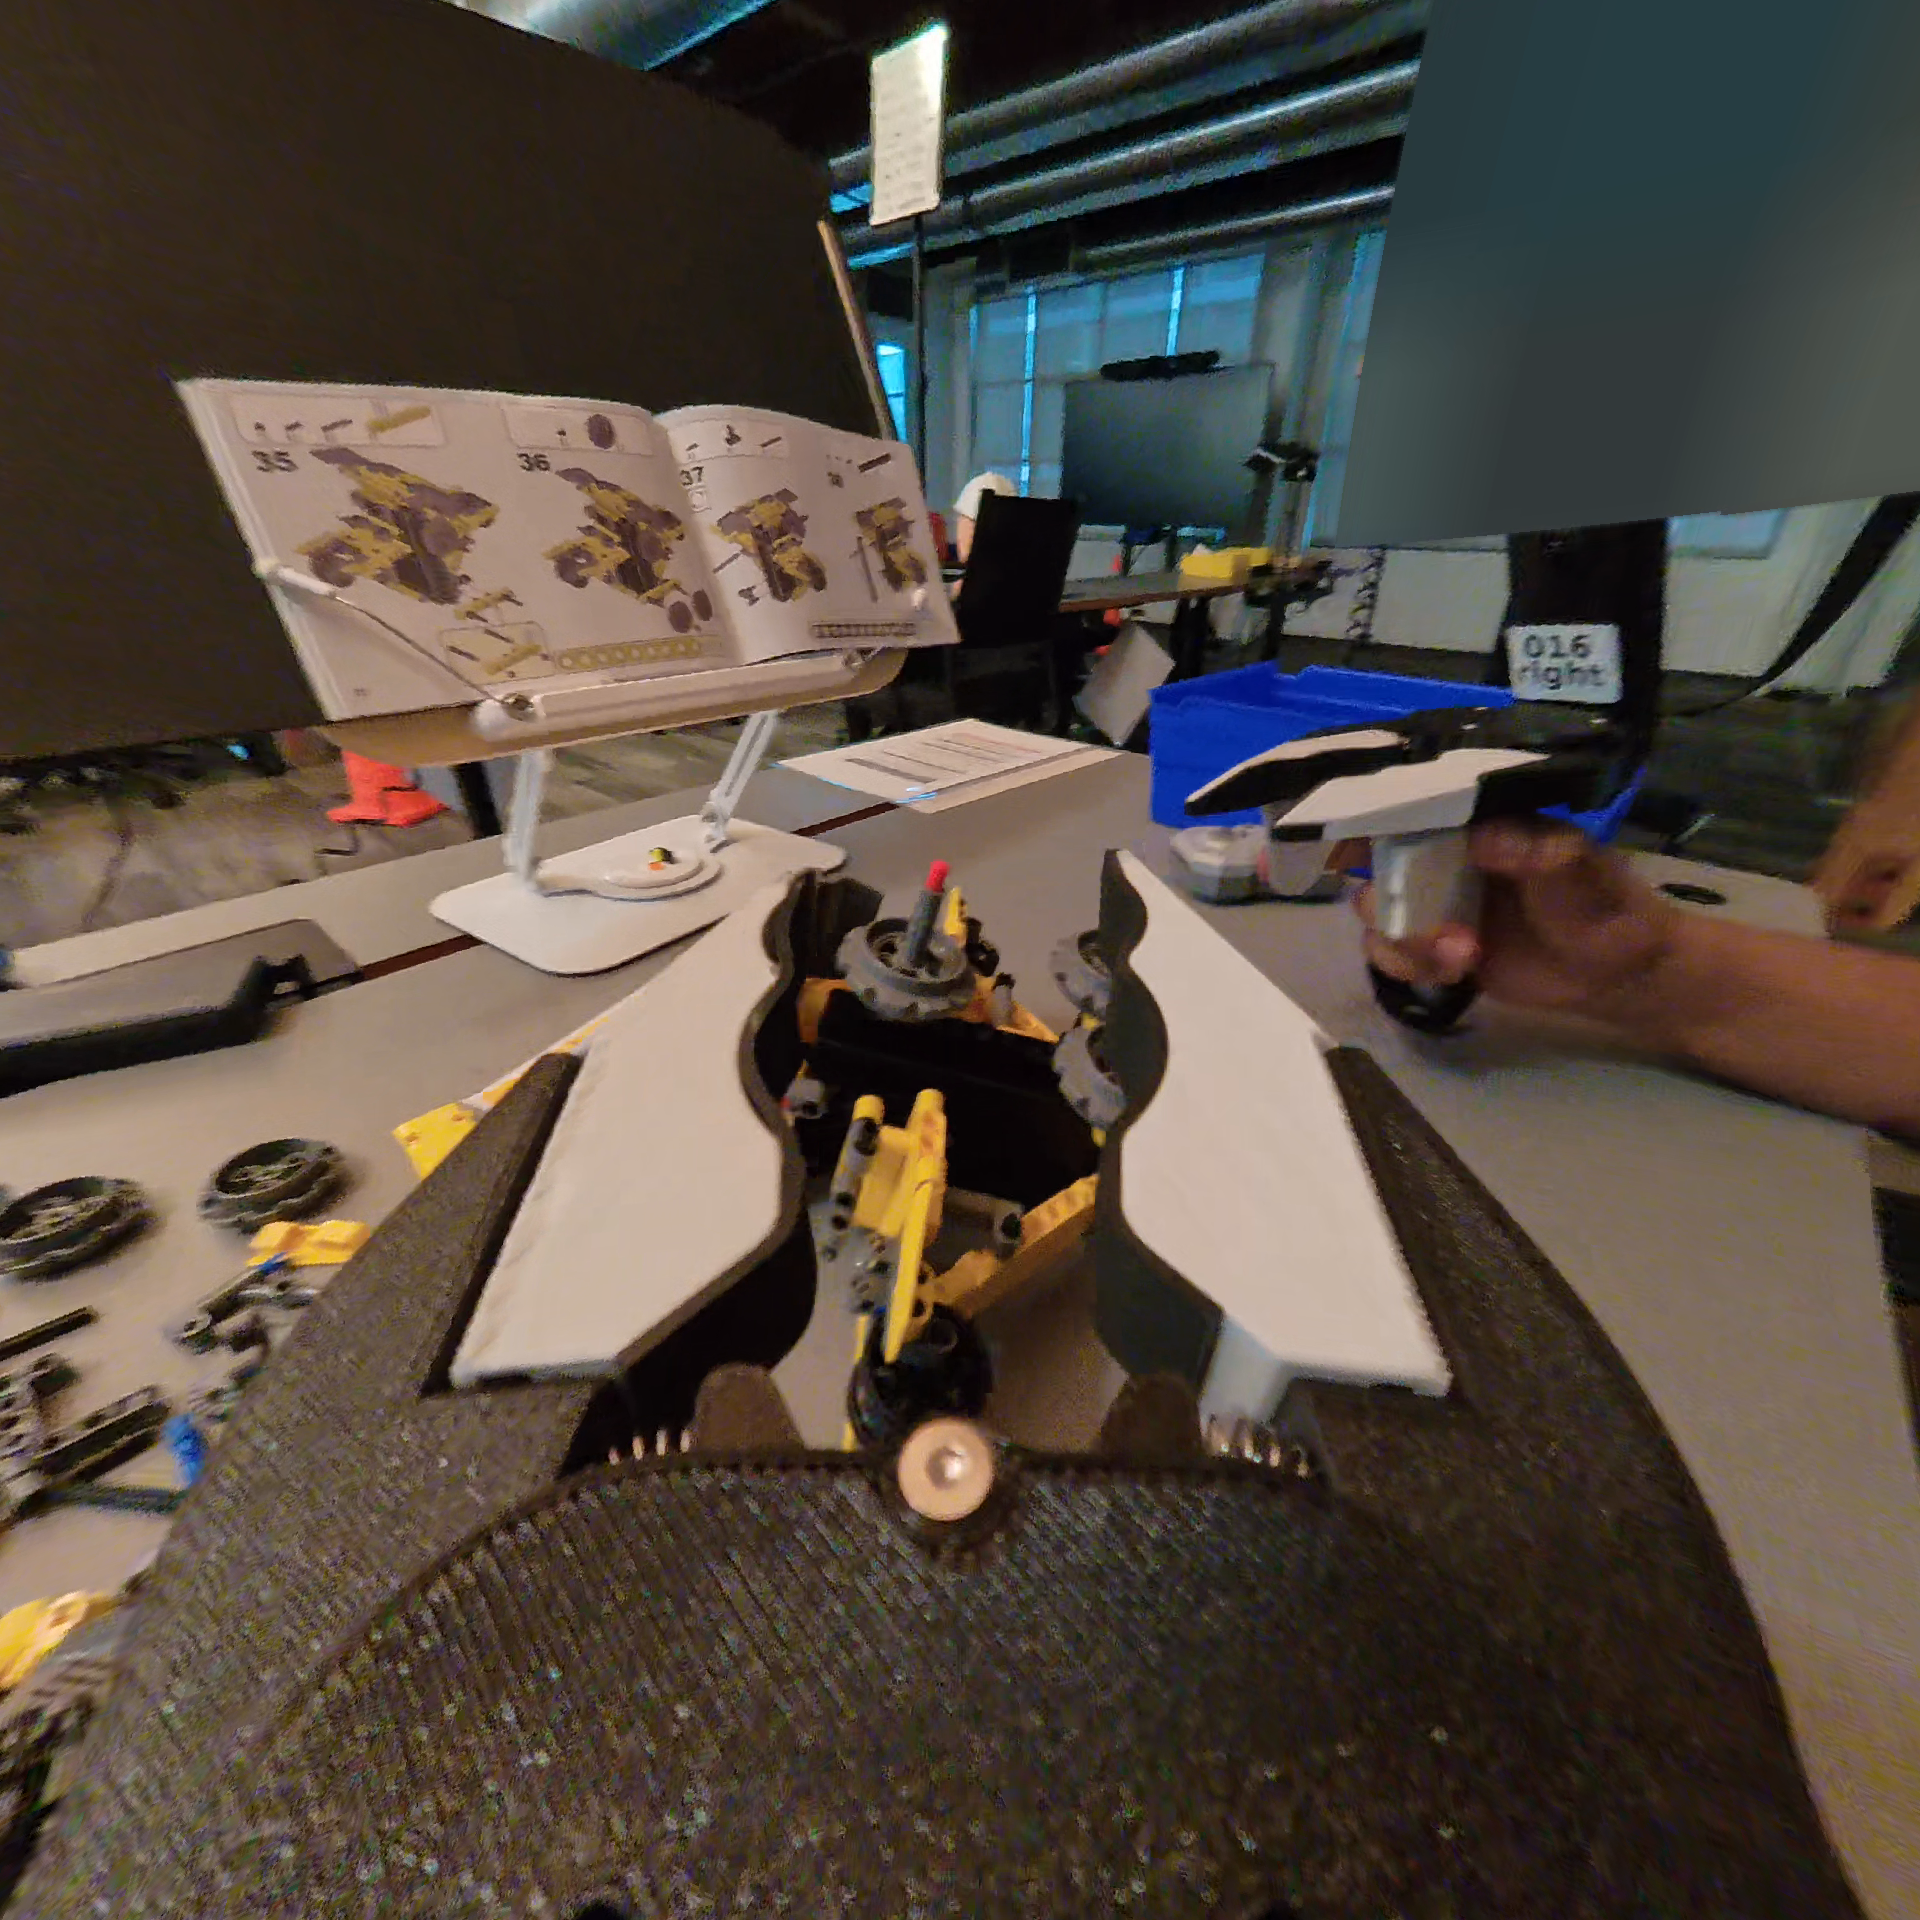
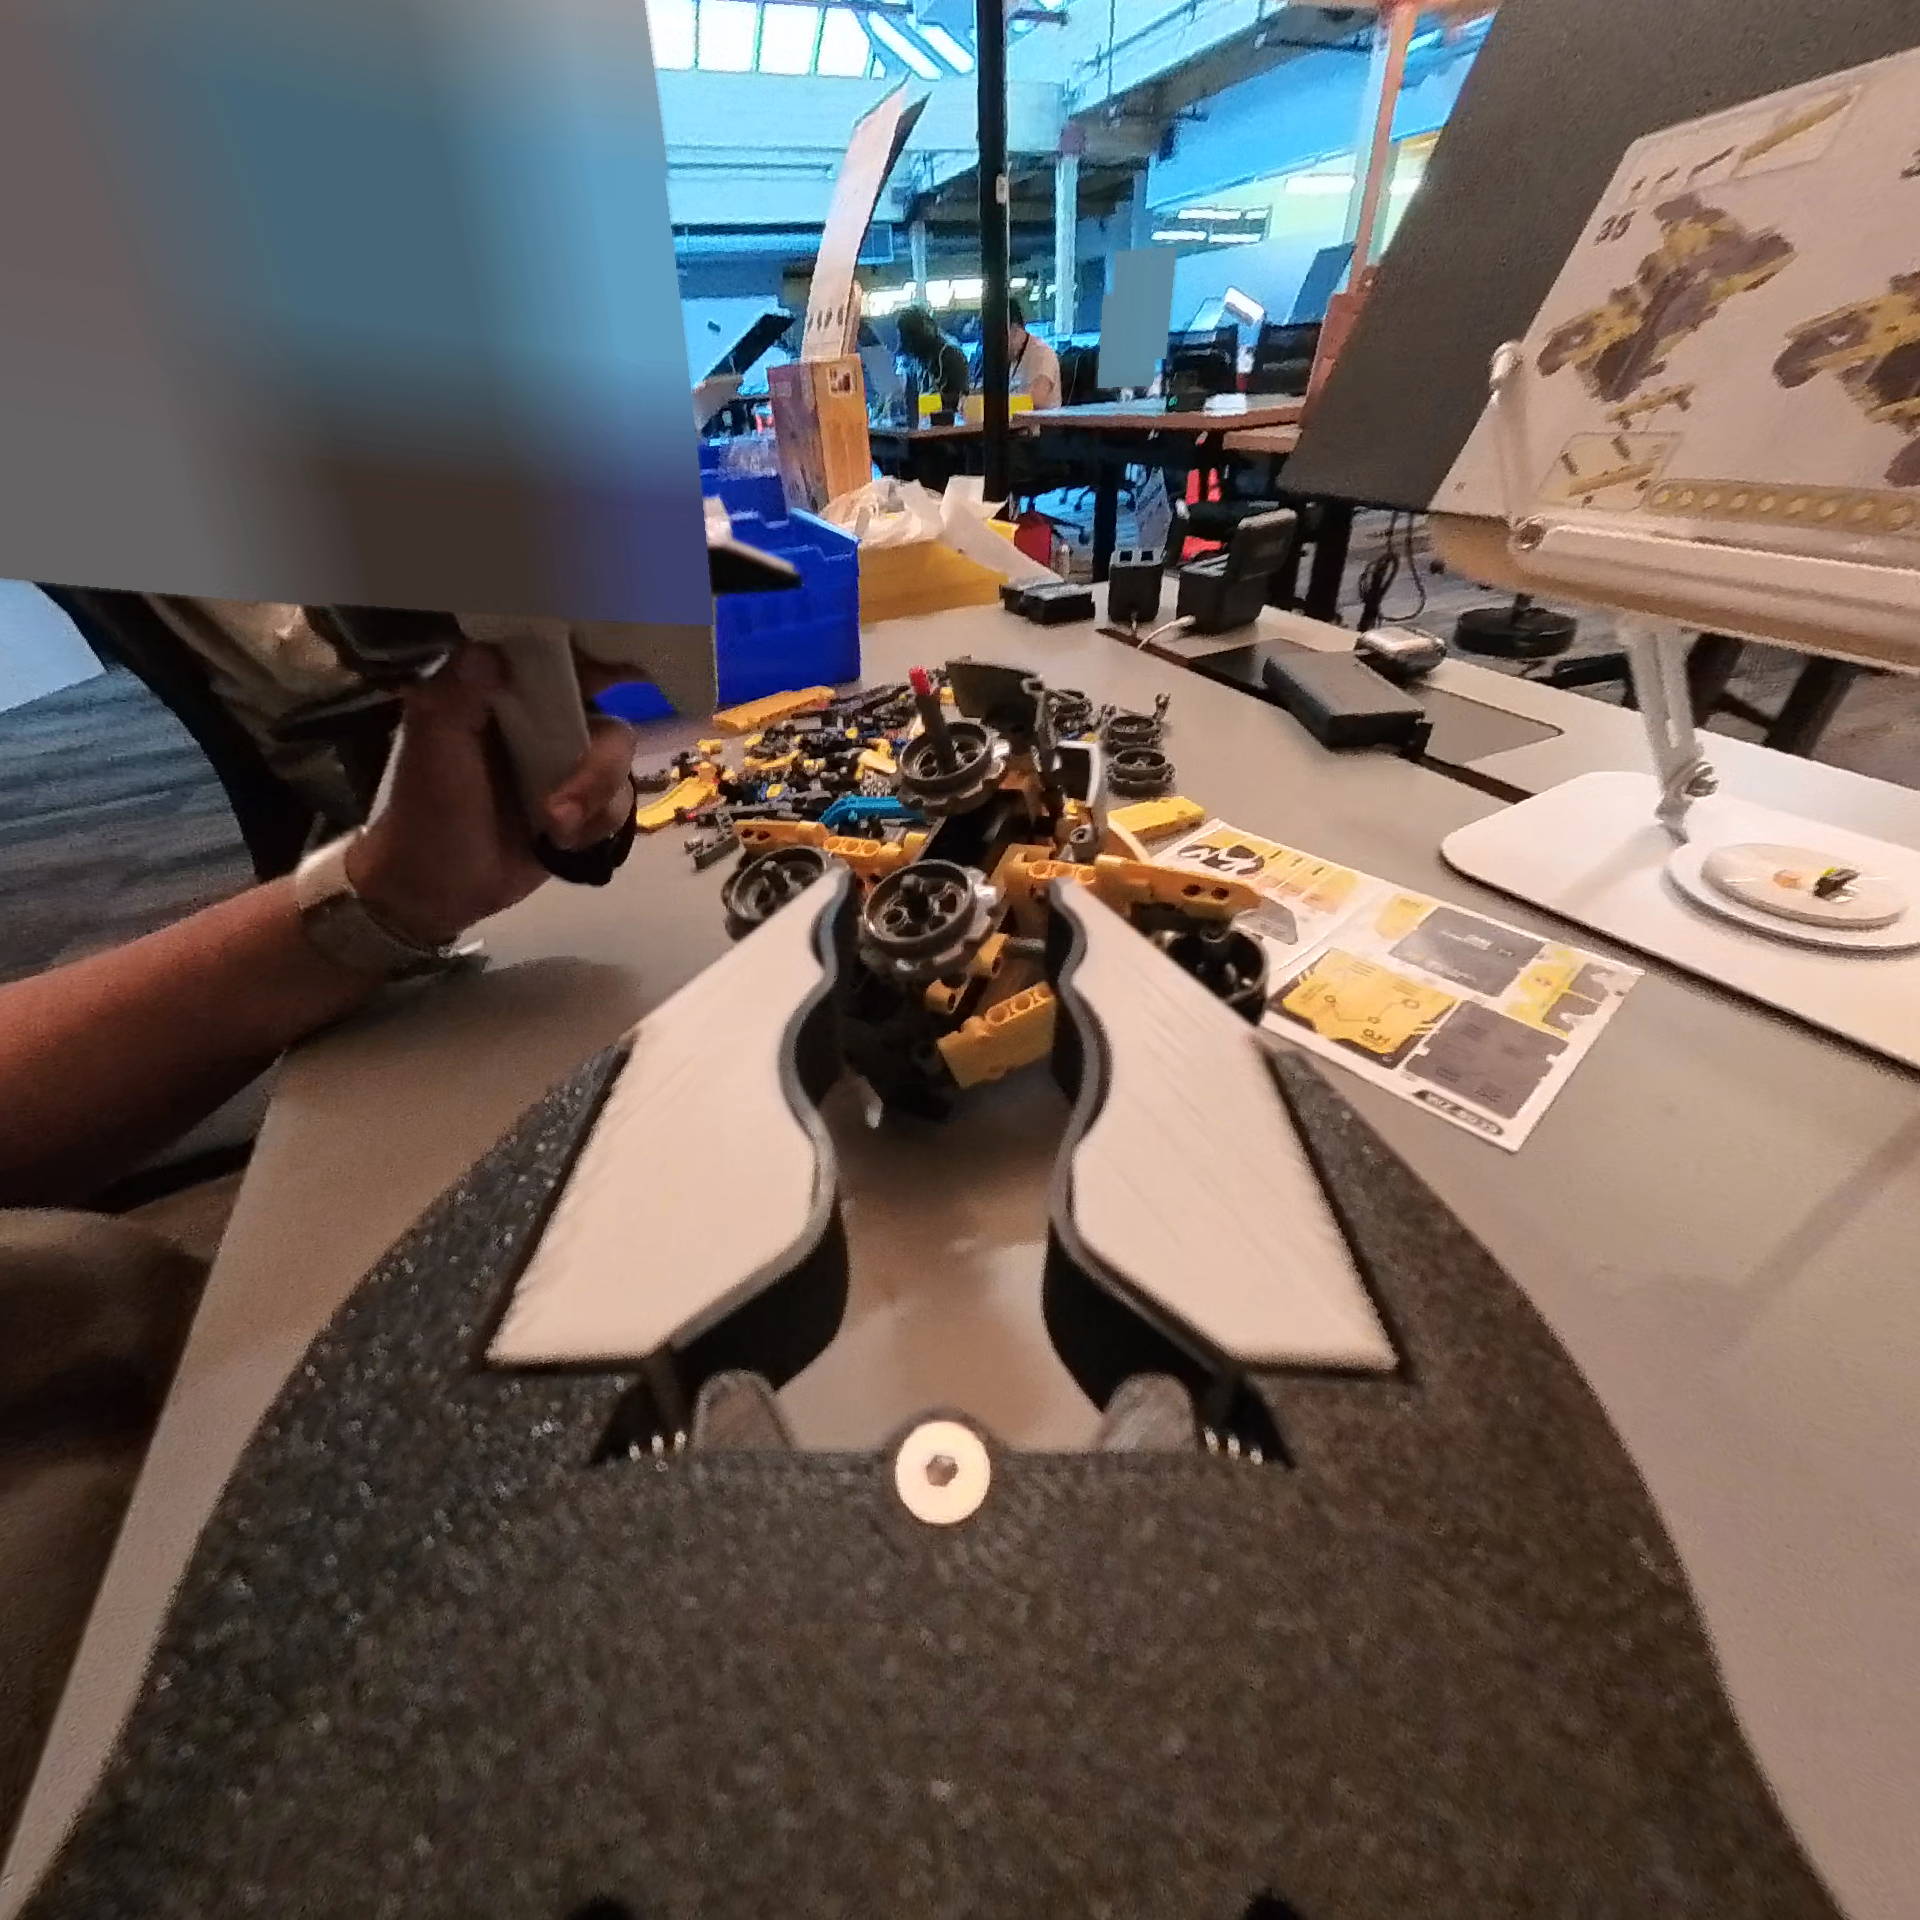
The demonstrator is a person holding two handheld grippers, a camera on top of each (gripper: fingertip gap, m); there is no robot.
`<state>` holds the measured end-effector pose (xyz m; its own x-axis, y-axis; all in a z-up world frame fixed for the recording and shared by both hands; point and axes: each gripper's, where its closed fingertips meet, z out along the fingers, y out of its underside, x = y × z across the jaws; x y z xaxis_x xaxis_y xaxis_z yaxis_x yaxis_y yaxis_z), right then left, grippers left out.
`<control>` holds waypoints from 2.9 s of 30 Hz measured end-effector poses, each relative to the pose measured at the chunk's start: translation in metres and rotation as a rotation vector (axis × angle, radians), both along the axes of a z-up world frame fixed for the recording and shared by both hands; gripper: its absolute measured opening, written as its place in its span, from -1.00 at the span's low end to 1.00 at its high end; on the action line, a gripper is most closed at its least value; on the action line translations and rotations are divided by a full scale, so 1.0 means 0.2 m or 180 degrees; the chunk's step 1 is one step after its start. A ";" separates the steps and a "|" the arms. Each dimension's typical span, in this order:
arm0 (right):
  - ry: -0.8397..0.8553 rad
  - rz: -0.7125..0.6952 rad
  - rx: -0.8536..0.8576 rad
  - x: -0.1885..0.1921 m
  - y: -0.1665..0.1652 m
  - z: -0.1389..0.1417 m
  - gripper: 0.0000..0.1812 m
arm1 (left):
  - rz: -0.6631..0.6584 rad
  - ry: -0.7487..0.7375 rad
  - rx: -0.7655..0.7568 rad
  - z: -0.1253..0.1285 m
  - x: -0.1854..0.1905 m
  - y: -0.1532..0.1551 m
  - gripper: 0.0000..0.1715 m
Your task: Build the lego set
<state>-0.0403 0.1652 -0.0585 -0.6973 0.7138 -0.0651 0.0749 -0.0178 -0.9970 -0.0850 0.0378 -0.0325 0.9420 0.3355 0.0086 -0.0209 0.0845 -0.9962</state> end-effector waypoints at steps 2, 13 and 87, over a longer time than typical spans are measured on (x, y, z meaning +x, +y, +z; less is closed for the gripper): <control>0.0008 -0.0031 -0.0050 0.00 0.02 0.01 -0.62 | 0.0021 -0.0014 0.0102 0.02 -0.01 -0.02 -0.37; -0.0038 -0.0362 0.0248 -0.08 0.12 -0.08 -0.62 | 0.0329 -0.0247 0.0933 0.16 -0.11 -0.23 -0.37; -0.0431 -0.1160 0.0188 -0.26 0.42 -0.20 -0.40 | 0.3058 -0.0805 0.0546 -0.13 -0.57 -1.23 -0.74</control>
